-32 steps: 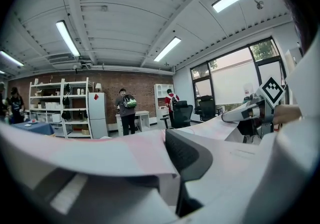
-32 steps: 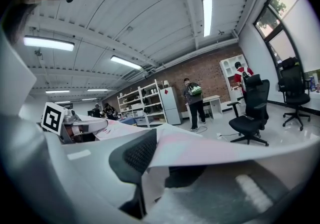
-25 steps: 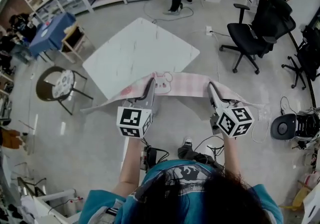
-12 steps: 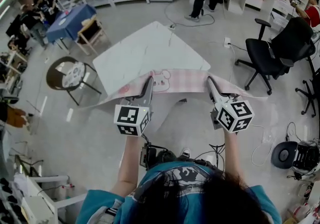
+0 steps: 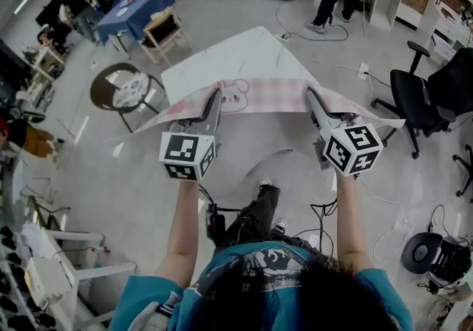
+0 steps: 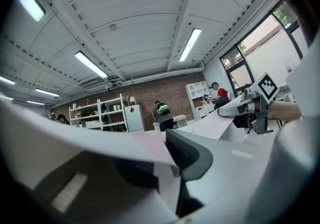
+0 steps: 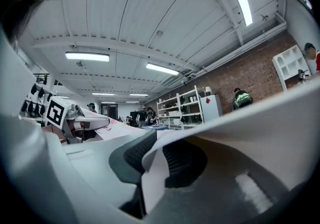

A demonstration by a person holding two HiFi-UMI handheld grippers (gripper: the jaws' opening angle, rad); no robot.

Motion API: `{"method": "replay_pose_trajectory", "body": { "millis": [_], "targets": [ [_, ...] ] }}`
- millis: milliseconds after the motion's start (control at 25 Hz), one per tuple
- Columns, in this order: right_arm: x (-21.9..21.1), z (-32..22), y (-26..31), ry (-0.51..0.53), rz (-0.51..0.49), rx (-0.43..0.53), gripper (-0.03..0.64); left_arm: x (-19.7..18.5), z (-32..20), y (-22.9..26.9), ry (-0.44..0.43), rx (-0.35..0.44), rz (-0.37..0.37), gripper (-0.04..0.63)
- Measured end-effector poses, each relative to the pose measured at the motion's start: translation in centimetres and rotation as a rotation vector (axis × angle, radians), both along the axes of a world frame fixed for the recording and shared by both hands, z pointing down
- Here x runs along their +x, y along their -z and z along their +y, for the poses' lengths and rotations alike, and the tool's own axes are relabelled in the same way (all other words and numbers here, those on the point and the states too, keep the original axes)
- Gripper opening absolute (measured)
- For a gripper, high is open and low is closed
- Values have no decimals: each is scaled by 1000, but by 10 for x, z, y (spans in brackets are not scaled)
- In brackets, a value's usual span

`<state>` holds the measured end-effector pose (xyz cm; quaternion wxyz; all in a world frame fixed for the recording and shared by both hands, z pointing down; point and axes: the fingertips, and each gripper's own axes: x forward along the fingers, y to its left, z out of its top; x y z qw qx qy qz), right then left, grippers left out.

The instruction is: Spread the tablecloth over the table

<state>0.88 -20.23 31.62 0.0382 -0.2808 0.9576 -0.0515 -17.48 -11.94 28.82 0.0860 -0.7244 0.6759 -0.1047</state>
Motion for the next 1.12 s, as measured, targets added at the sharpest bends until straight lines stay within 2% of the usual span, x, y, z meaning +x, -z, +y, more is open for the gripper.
{"method": "replay_pose_trajectory", "body": {
  "millis": [240, 600, 720, 920, 1120],
  "targets": [
    [-46, -32, 14, 87, 16, 25, 41, -36, -15, 12, 49, 27, -6, 66],
    [-120, -95, 23, 218, 6, -55, 40, -104, -61, 16, 101, 54, 123, 64],
    [-153, -127, 30, 264, 7, -83, 40, -135, -86, 22, 115, 61, 166, 66],
    [-201, -170, 40, 323, 36, -53, 41, -179, -123, 30, 134, 89, 184, 71],
    [-277, -232, 81, 374, 32, -36, 41, -250, -176, 70, 177, 125, 211, 72]
  ]
}}
